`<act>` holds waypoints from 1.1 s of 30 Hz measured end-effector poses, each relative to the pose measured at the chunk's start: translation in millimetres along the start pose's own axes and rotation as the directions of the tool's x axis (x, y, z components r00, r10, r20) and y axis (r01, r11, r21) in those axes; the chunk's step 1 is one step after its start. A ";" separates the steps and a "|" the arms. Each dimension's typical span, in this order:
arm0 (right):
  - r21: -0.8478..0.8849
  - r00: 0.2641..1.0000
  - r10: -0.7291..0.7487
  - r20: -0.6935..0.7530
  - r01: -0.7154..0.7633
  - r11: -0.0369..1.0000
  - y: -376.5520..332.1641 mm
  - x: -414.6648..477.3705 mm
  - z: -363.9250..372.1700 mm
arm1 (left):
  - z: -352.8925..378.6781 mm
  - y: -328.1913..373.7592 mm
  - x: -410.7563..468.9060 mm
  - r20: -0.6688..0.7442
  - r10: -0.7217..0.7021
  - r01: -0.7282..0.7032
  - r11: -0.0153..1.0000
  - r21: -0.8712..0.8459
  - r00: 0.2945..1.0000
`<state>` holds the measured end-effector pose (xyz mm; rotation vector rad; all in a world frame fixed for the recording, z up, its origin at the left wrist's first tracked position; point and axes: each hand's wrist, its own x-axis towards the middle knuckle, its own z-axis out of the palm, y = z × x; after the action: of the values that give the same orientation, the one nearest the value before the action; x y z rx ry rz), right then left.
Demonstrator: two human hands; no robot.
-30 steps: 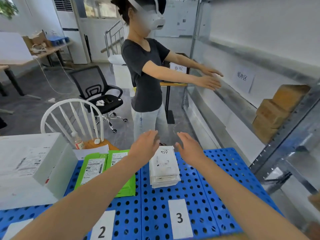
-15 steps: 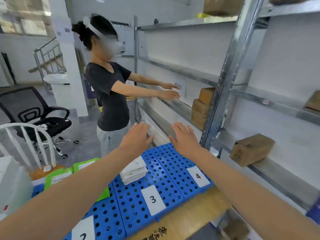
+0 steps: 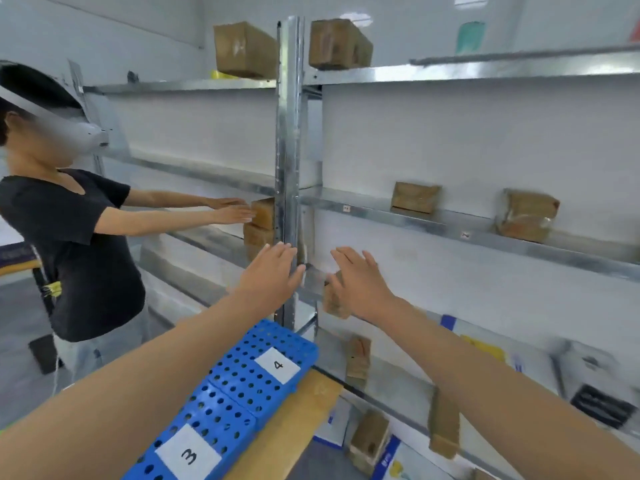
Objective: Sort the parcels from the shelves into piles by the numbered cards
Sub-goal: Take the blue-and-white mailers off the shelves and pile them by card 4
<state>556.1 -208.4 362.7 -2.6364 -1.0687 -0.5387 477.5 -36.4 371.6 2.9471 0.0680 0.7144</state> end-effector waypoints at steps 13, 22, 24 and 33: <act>-0.145 0.917 0.375 -0.136 -0.392 0.908 182.8 -74.5 -108.8 | 32.8 199.1 109.7 -0.043 0.274 -0.277 0.934 -0.226 0.961; -0.204 0.854 0.459 -0.244 -0.508 0.837 310.9 -109.5 -171.0 | 63.4 339.5 189.7 -0.101 0.524 -0.532 0.810 -0.248 0.846; -0.231 0.838 0.464 -0.288 -0.531 0.815 337.7 -120.3 -187.1 | 67.6 376.1 206.5 -0.138 0.579 -0.595 0.777 -0.208 0.804; -0.343 0.757 0.519 -0.396 -0.647 0.681 446.7 -188.2 -262.7 | 89.1 537.4 246.2 -0.186 0.679 -0.697 0.642 -0.318 0.711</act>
<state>683.3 -731.7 481.1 -2.9471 0.0580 -1.0527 746.7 -561.5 466.7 2.5182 -1.1283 0.7563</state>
